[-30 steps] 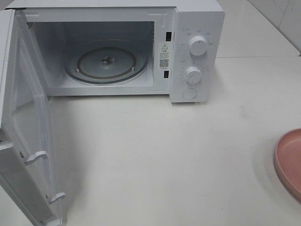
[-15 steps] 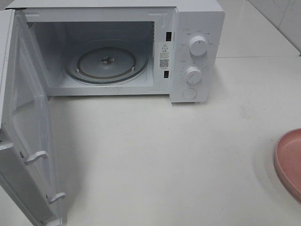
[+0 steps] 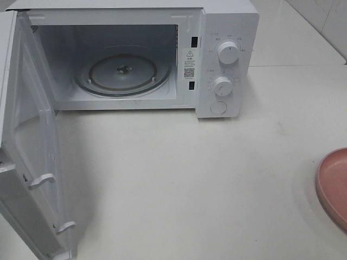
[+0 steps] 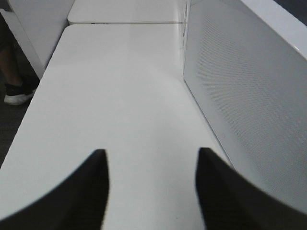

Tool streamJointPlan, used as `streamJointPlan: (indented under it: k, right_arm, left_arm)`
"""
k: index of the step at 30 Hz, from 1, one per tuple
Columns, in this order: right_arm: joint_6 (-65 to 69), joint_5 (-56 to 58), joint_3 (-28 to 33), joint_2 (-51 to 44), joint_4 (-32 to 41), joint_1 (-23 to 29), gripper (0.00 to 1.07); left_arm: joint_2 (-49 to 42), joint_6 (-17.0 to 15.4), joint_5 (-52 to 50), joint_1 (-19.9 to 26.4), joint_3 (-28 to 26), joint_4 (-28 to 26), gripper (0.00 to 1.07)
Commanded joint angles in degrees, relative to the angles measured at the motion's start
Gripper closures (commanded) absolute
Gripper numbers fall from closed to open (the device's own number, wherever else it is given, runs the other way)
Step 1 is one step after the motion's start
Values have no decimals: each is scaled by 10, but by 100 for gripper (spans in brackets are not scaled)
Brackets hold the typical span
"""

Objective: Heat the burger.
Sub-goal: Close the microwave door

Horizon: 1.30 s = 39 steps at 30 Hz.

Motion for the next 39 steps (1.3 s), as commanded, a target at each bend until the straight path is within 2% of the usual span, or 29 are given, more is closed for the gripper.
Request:
streamJointPlan:
  k: [1,5,7,9,10,12,14,15,16,18,21,23,24,26,29,31,32,33,34,35,36,37,38,39]
  right_arm:
    - [-5,-3,1,-16,-2,-4,32]
    - [-5,-3,1,-16,-2,-4,32]
    - [-5,-3,1,-16,-2,-4,32]
    - [-5,-3,1,-16,-2,-4,32]
    - [-5,-3,1,-16,-2,-4,32]
    - [-5,-3,1,-16,-2,-4,32]
    - [-5,-3,1,-16,-2,-4,32]
    - [-5,-3,1,-16,-2,-4,32]
    - [-5,-3,1,-16,-2,-4,32]
    - [-5,-3,1,-16,-2,-4,32]
    - [-5,-3,1,-16,-2,-4,32]
    - [-5,-3,1,-16,-2,-4,32]
    - [-5,-3,1,-16,-2,-4,32]
    - [-5,-3,1,-16,-2,-4,32]
    - [-5,-3,1,-16,-2,-4,32]
    - [-5,-3,1,-16,-2,-4,32]
    - [-5,-3,1,-16,-2,-4,32]
    - [-5,-3,1,-16,-2,-4,32]
    - [-5,-3,1,-16,-2,-4,32]
    - [-5,-3,1,-16,-2,-4,32]
    - [-5,-3,1,-16,-2,-4,32]
    - [-5,-3,1,-16,-2,-4,32]
    - [-5,-3,1,-16,-2,-4,32]
    - [-5,-3,1,-16,-2,-4,32]
  left_arm:
    - [57,-5,-43,3,-3,0,107]
    - [99,-3,-88,3,2,0,107]
    - [125,0,-127,3,14,0,107]
    - [156,1,-214,3,42,-5,107]
    - [156,1,-214,3,42,-5,107]
    - [199,1,-347,3,89,-69,107]
    - [212,3,-370,3,101,-85,107]
    - [237,24,-417,3,116,-113,107]
    - [237,24,-417,3,116,-113,107]
    - [276,70,-484,-5,131,-144,107]
    - [289,80,-507,-13,134,-150,107]
    - [336,87,-602,-63,148,-151,107]
    - [336,87,-602,-63,148,-151,107]
    - [361,87,-654,-101,156,-145,107]
    - [368,87,-667,-111,160,-142,107]
    - [410,66,-704,-136,167,-122,107]
    - [410,66,-704,-136,167,-122,107]
    - [421,52,-713,-144,167,-104,107]
    - [442,21,-737,-159,167,-53,107]
    - [442,21,-737,-159,167,-53,107]
    - [460,-28,-764,-175,167,10,107]
    - [460,-28,-764,-175,167,10,107]
    - [469,-53,-780,-183,167,42,107]
    - [489,-93,-812,-191,167,94,107]
